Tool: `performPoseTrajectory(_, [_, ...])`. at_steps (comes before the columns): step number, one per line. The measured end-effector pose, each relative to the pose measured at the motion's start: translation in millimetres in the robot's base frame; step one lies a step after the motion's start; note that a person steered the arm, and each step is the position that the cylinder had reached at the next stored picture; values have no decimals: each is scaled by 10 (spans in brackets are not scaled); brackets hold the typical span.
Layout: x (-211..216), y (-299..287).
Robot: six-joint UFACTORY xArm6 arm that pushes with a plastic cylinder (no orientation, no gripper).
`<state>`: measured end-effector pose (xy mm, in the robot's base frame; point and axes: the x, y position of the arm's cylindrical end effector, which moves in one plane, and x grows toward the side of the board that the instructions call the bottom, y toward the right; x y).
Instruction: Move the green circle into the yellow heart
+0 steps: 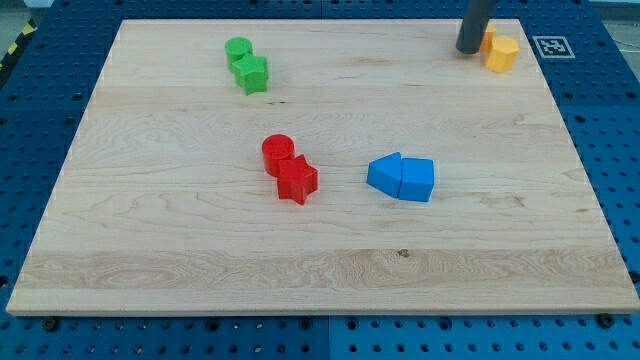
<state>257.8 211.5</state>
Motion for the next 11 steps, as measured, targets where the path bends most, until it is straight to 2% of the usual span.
performPoseTrajectory(1, [0,-169])
performPoseTrajectory(3, [-64,-1535])
performPoseTrajectory(5, [-398,-3076])
performPoseTrajectory(6, [-369,-3685])
performPoseTrajectory(7, [-77,-3908])
performPoseTrajectory(9, [216,-3792])
performPoseTrajectory(11, [-20,-2649])
